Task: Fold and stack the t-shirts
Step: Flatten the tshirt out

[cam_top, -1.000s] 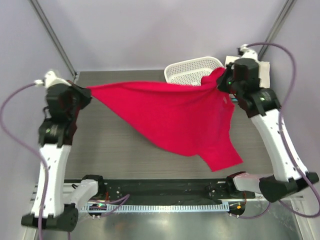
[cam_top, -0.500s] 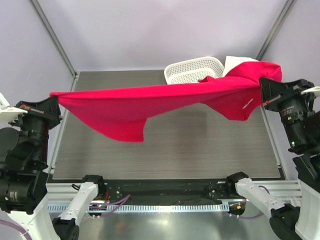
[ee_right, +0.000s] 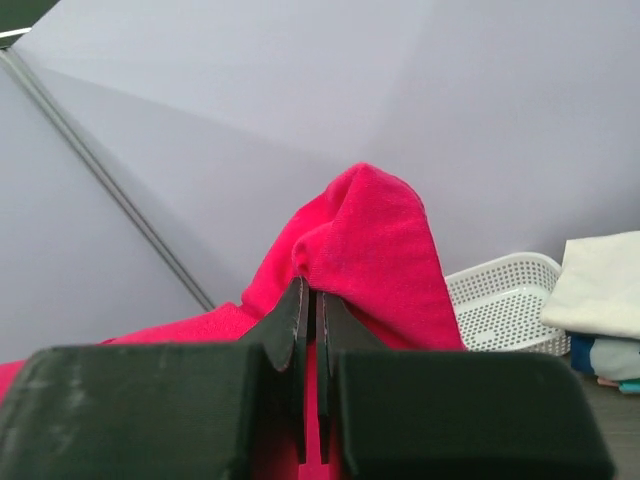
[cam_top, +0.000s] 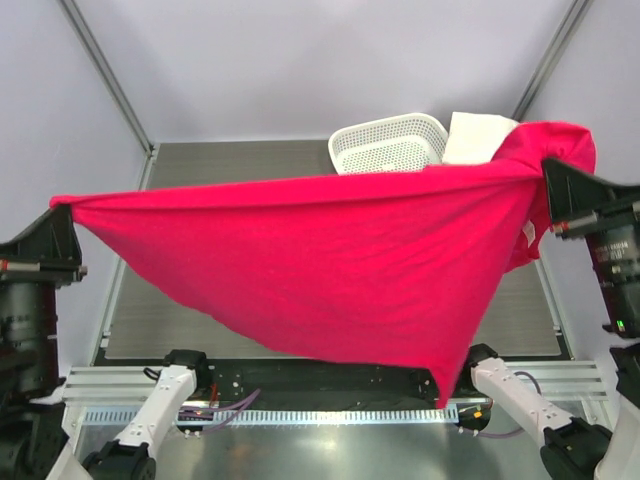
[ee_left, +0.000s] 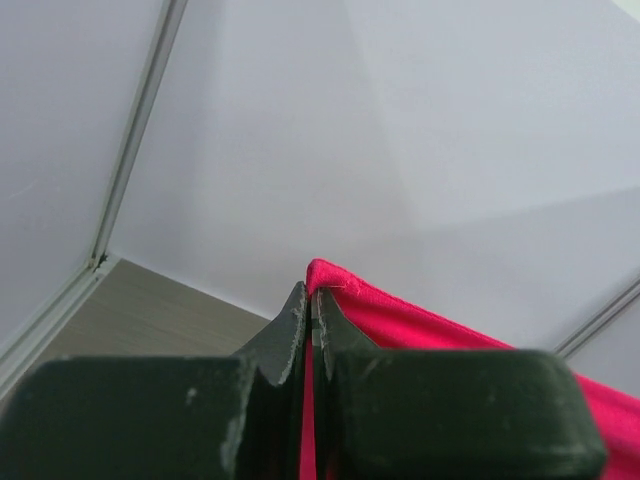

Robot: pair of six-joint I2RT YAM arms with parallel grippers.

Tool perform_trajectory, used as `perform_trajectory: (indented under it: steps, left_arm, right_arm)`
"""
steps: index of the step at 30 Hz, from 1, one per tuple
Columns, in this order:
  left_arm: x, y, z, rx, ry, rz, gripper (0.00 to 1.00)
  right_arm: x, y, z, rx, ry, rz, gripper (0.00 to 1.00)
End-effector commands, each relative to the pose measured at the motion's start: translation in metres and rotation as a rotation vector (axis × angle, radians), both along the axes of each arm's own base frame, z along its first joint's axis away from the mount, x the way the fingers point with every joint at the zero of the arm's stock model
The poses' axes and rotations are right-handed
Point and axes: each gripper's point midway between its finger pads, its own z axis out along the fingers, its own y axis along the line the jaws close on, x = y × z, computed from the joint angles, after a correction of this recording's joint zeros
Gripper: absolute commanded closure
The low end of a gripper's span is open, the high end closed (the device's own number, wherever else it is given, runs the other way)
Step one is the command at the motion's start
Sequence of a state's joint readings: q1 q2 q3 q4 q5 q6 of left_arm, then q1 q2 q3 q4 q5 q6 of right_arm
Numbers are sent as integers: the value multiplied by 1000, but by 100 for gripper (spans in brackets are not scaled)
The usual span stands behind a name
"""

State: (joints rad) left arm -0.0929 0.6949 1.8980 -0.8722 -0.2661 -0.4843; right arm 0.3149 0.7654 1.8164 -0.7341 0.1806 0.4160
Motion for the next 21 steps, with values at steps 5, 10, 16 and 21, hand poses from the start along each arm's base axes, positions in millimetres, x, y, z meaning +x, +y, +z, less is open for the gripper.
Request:
perform_trajectory:
  steps: [5, 10, 16, 21]
  left_arm:
    - [144, -1, -82, 131, 421, 62, 100]
    - [228, -5, -210, 201, 775, 43, 99]
    - [239, -17, -312, 121, 992, -99, 11]
    - [227, -29, -318, 73, 967, -150, 4]
  right_arm:
    - [156, 7, -79, -123, 317, -234, 99]
    - [201, 0, -247, -186, 703, -362, 35]
    - [171, 2, -320, -136, 800, -316, 0]
    - [156, 10, -345, -136, 843, -252, 0]
